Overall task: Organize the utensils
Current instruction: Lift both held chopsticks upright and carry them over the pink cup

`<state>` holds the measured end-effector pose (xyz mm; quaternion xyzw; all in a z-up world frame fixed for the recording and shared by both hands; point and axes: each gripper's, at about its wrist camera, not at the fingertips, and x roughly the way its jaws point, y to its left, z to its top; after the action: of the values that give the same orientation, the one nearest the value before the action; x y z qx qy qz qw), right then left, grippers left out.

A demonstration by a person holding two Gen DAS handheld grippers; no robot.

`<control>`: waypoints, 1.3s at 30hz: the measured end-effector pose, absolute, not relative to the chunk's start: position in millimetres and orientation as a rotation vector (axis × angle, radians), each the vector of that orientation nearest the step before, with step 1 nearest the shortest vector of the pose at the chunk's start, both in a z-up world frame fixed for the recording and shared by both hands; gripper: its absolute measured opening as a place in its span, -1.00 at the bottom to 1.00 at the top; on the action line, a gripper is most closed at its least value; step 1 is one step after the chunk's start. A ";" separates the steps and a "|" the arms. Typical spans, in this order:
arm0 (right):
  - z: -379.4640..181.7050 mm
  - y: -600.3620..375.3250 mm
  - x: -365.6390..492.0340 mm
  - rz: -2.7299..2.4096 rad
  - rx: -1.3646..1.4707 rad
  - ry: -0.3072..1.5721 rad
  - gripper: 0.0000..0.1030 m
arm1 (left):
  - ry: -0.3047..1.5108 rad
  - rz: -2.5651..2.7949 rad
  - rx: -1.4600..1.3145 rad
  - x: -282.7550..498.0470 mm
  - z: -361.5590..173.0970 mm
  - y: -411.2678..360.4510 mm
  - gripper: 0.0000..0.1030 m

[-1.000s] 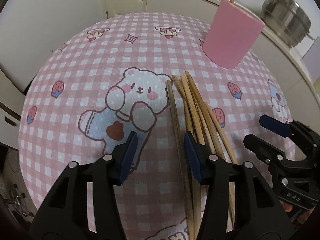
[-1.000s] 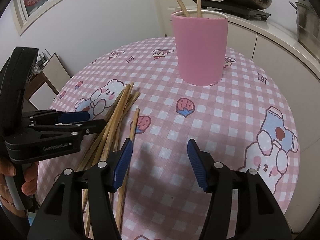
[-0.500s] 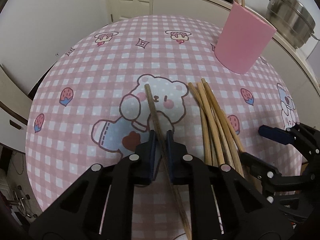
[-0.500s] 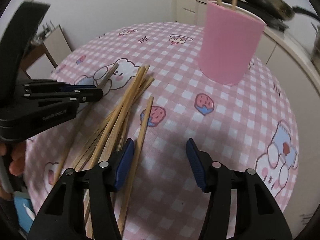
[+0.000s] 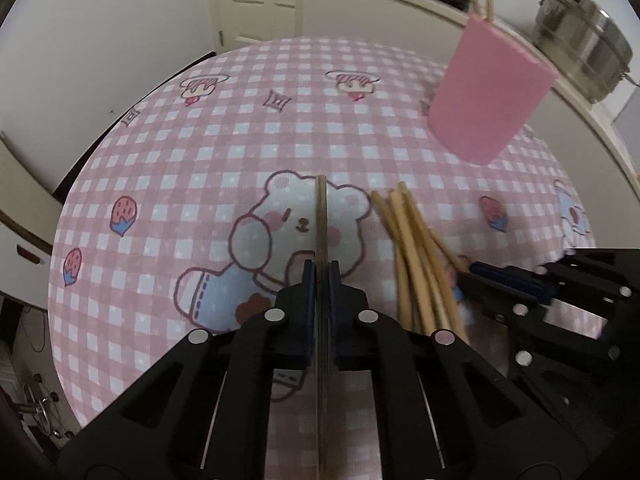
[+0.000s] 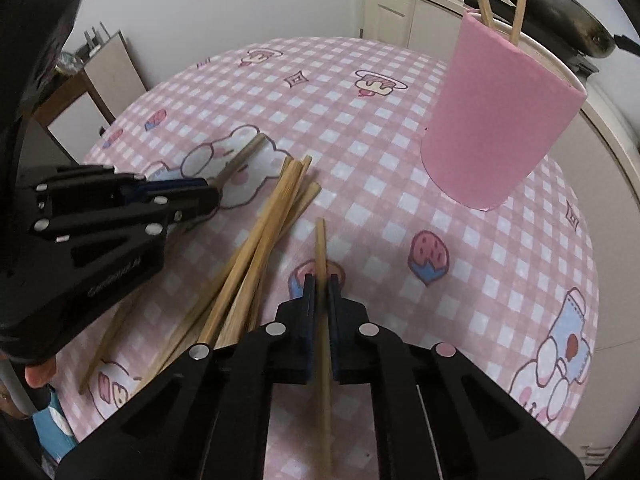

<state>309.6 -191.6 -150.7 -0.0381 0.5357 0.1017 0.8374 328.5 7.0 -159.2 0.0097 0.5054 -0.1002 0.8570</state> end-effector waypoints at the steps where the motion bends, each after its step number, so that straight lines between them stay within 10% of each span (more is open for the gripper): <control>1: -149.6 -194.9 308.5 0.228 -0.048 1.131 -0.91 | 1.043 -0.216 0.015 325.7 -153.1 7.2 -0.88; 39: 40.9 -269.6 250.9 0.039 0.108 0.225 -0.92 | 0.270 -0.432 -0.099 265.8 73.0 -54.3 -0.88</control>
<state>250.9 -269.6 40.9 0.0538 0.1123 0.0197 0.9920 265.8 -54.3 73.0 -0.0489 0.1336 -0.2138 0.9665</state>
